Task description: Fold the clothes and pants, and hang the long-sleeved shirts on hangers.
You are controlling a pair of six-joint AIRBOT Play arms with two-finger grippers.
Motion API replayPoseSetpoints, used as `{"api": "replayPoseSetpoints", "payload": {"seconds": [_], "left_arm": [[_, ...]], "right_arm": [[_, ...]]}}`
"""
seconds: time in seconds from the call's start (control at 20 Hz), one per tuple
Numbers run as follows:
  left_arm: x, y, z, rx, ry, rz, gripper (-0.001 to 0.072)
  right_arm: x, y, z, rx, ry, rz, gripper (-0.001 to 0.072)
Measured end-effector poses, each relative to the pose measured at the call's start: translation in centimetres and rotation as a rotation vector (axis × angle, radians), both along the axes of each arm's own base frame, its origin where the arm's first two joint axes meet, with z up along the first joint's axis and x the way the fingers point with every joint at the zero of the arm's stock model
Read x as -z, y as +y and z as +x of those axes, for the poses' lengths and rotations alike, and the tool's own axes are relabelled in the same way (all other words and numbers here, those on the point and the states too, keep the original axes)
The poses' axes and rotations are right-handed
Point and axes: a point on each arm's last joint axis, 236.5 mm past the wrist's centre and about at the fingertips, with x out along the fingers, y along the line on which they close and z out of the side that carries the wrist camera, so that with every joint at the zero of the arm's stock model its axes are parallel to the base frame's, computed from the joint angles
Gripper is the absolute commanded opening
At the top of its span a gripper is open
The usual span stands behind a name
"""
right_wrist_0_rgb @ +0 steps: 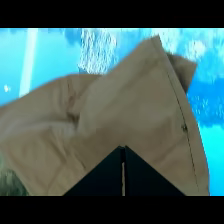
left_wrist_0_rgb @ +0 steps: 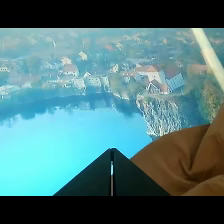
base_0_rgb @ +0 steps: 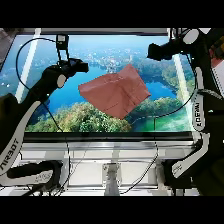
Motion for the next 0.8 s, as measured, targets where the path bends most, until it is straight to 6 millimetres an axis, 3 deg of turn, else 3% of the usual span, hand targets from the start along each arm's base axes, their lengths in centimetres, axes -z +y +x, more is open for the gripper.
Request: {"api": "replayPoseSetpoints", "payload": {"seconds": [0.1,0.25,0.35,0.5,0.55,0.65,0.7,0.8], "left_arm": [[0.4,1.5,-0.8,-0.024,0.053,0.019,0.0007],[3.1,5.5,-2.8,-0.062,0.172,0.097,0.0007],[4.9,8.0,-4.5,-0.076,0.238,0.125,0.0007],[7.1,10.1,-7.1,-0.063,0.332,0.158,0.0008],[7.6,10.3,-7.8,-0.052,0.354,0.168,0.0008],[8.2,10.4,-8.7,-0.027,0.382,0.187,0.0008],[8.4,10.3,-8.9,-0.018,0.391,0.189,0.0008],[8.6,9.9,-9.4,0.002,0.401,0.199,0.0008]], "right_arm": [[0.8,1.0,-2.3,-0.068,0.063,0.052,0.0011],[2.2,3.5,-7.2,-0.169,0.159,0.165,0.0011],[3.4,4.8,-11.3,-0.196,0.228,0.250,0.0011],[6.0,6.5,-17.6,-0.156,0.324,0.370,0.0014],[7.4,7.1,-19.7,-0.124,0.359,0.400,0.0057],[9.8,8.4,-22.7,-0.055,0.416,0.452,0.0404],[11.1,9.1,-23.9,-0.018,0.442,0.470,0.0470],[12.9,10.2,-24.8,0.067,0.478,0.492,0.0486]]}}
